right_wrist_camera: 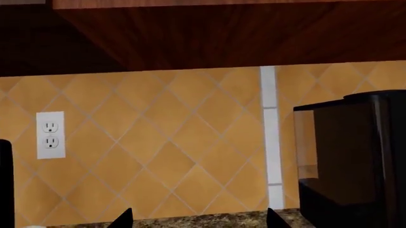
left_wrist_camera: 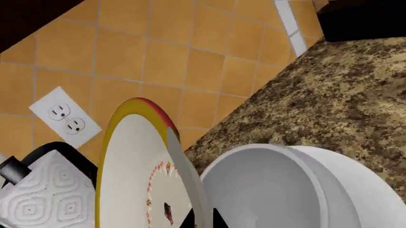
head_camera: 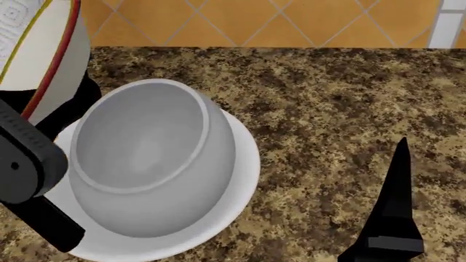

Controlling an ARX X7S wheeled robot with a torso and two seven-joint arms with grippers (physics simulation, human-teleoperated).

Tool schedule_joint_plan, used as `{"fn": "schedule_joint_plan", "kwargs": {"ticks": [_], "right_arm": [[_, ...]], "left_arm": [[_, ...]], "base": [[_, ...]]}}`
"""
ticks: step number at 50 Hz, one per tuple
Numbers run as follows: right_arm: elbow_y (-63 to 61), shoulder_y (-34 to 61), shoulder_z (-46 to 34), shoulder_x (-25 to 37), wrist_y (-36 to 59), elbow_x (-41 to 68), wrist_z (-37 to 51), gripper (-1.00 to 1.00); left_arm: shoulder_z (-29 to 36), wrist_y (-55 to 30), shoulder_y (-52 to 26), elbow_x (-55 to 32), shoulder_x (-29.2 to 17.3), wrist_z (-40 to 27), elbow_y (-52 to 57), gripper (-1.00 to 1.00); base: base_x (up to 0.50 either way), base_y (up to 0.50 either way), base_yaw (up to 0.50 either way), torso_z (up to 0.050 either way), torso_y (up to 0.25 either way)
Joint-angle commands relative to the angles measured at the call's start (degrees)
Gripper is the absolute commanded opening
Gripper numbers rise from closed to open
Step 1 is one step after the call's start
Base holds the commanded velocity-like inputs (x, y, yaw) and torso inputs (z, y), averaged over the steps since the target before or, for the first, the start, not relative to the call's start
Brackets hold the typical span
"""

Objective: Stack the bowls from largest to smallest.

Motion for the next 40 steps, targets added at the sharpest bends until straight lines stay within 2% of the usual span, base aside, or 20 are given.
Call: {"fn": "schedule_joint_plan", "kwargs": {"ticks": [1, 4, 14, 18, 19, 40], "right_arm": [[0.34, -0.24, 1.09, -1.30, -0.42, -0.80, -1.60, 1.00], [0.48, -0.31, 1.04, -1.55, -0.37, -0.87, -1.60, 1.00], [1.03, -0.67, 0.82, -2.11, -0.56, -1.27, -1.78, 1.00], [0.93, -0.72, 0.84, -1.82, -0.78, -1.26, -1.80, 1.00], [1.14, -0.81, 0.80, -1.58, -1.19, -1.27, -1.88, 1.00], [0.91, -0.73, 1.09, -1.82, -0.63, -0.84, -1.90, 1.00]], "left_arm": [[2.29, -4.06, -4.96, 0.47, 7.08, 6.35, -6.57, -1.00], [1.92, -3.68, -3.89, -0.24, 8.21, 10.17, -9.33, -1.00], [3.40, -9.32, -4.50, 9.35, 10.82, 19.12, -14.65, -1.00], [4.10, -9.66, -4.04, 10.79, 11.27, 19.96, -14.75, -1.00], [5.35, -9.02, -0.44, 12.08, 11.65, 19.61, -13.52, -1.00], [7.83, -7.95, 2.70, 12.99, 11.17, 18.73, -11.61, -1.00]], "base": [[0.00, 0.00, 0.00, 0.000, 0.000], [0.00, 0.00, 0.00, 0.003, 0.000], [0.00, 0.00, 0.00, 0.000, 0.001], [0.00, 0.00, 0.00, 0.000, 0.000], [0.00, 0.00, 0.00, 0.000, 0.000], [0.00, 0.00, 0.00, 0.000, 0.000]]}}
